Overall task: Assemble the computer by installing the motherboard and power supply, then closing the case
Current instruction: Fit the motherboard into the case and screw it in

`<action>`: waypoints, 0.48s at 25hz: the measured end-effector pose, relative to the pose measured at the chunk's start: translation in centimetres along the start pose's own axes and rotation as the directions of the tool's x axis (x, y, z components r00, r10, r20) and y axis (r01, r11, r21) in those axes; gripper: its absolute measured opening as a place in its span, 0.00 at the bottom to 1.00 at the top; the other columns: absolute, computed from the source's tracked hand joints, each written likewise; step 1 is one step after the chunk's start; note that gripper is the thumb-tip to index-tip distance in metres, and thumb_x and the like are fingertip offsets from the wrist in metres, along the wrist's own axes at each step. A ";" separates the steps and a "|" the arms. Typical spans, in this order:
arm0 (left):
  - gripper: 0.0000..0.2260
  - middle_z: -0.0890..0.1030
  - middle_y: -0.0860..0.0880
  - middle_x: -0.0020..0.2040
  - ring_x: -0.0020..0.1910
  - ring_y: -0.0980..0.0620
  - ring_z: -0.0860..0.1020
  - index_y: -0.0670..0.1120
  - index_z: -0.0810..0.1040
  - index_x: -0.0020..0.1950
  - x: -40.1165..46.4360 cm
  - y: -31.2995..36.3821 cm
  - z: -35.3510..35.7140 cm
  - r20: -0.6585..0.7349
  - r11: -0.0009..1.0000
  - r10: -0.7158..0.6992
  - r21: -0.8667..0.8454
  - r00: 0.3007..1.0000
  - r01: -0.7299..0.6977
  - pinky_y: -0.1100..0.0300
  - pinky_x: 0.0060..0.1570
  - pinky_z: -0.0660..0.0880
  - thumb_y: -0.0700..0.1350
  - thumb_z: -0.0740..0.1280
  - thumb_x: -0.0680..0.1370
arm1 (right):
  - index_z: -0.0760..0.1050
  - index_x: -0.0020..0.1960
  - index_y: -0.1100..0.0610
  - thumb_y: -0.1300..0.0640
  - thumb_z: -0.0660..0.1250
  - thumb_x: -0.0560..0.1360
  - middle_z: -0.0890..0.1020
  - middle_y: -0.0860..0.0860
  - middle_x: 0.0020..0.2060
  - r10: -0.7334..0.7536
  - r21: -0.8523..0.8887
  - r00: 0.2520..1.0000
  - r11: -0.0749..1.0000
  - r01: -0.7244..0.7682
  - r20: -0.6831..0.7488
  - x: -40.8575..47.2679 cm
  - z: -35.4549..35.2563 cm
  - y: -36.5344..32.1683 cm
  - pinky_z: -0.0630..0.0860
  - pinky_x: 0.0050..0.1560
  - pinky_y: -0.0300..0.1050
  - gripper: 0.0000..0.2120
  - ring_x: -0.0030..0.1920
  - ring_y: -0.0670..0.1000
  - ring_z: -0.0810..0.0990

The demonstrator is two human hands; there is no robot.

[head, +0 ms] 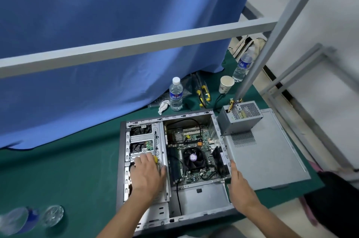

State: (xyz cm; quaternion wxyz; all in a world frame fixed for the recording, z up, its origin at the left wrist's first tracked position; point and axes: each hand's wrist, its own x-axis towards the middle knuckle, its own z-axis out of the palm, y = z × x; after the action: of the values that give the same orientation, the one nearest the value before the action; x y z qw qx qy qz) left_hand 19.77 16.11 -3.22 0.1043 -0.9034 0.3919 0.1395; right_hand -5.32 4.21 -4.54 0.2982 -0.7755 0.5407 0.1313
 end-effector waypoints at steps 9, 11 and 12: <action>0.31 0.56 0.42 0.80 0.80 0.40 0.42 0.40 0.51 0.80 -0.4 4.0 0.3 0.042 0.919 0.218 0.329 0.975 -0.219 0.37 0.70 0.30 0.57 0.51 0.83 | 0.32 0.79 0.48 0.45 0.57 0.82 0.54 0.52 0.79 -0.131 0.190 0.977 0.977 0.098 0.169 0.7 -1.0 1.5 0.63 0.73 0.52 0.38 0.75 0.54 0.64; 0.31 0.53 0.41 0.81 0.80 0.40 0.42 0.39 0.49 0.81 0.6 4.8 -0.1 0.035 0.928 0.176 0.327 0.984 -0.178 0.38 0.72 0.33 0.54 0.51 0.83 | 0.37 0.80 0.48 0.41 0.53 0.82 0.54 0.49 0.79 -0.193 0.260 0.962 0.956 0.139 0.195 1.2 -1.7 2.5 0.60 0.74 0.51 0.35 0.76 0.53 0.61; 0.31 0.50 0.40 0.81 0.80 0.40 0.42 0.39 0.46 0.81 1.1 5.3 -0.3 0.044 0.931 0.157 0.328 0.987 -0.163 0.39 0.74 0.35 0.53 0.50 0.83 | 0.44 0.80 0.49 0.41 0.52 0.83 0.58 0.48 0.77 -0.212 0.300 0.961 0.942 0.152 0.178 1.6 -2.2 3.1 0.60 0.73 0.50 0.32 0.76 0.52 0.61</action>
State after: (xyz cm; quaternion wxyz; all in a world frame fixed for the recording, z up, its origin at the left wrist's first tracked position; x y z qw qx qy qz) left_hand 16.62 11.71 -3.68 0.2459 -0.8370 0.4810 0.0875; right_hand -7.86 0.95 -4.66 0.4721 -0.7534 0.4456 0.1047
